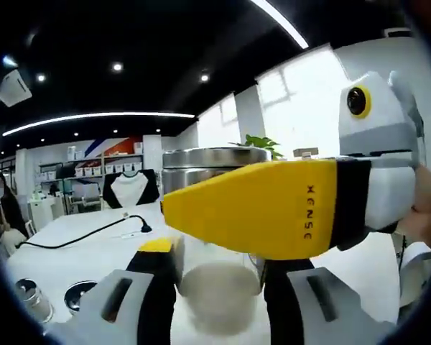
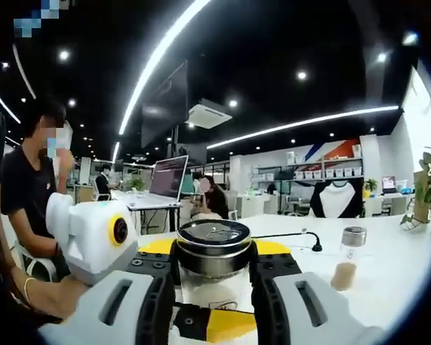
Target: Rotate the seasoning bottle until the label or dispensing opening points toward the visible target arrow and the bottle remains upright within the marked orientation range
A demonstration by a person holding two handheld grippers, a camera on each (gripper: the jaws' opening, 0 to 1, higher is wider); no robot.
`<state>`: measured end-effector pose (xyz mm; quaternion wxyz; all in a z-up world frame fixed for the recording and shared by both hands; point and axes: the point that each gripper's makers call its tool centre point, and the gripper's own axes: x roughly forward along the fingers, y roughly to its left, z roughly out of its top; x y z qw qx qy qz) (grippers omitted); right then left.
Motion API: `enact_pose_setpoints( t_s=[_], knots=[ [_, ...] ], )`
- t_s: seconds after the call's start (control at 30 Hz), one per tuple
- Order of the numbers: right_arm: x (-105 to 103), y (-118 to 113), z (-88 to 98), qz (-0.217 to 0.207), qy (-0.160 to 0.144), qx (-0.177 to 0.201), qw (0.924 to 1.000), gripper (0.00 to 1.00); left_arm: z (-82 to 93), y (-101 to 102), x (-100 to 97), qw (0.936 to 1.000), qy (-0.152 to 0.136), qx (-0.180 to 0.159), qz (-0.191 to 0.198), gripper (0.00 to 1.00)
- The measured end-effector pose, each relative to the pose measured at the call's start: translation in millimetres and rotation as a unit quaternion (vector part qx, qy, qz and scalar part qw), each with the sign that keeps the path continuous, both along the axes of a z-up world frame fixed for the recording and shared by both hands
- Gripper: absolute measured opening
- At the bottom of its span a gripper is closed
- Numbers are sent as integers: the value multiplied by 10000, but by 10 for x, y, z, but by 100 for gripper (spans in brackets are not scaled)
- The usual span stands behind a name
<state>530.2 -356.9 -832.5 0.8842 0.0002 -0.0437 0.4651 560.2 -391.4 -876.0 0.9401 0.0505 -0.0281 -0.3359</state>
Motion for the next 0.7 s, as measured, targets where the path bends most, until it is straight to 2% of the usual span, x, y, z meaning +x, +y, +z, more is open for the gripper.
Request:
enact_pose_setpoints(
  t_s=[0.13, 0.4, 0.53, 0.7],
  knots=[
    [-32, 12, -33, 143, 32, -24, 9999, 37, -39, 9, -10, 9995, -9, 295, -65, 48],
    [-91, 29, -25, 423, -94, -76, 9990, 38, -23, -59, -82, 9981, 151, -164, -578, 48],
    [-107, 38, -42, 556, -79, -80, 9984, 38, -25, -73, -90, 9973, 132, -208, -697, 48],
    [-136, 29, -130, 956, 289, -13, 9950, 38, -46, -109, -115, 9966, 129, -165, -795, 48]
  ],
)
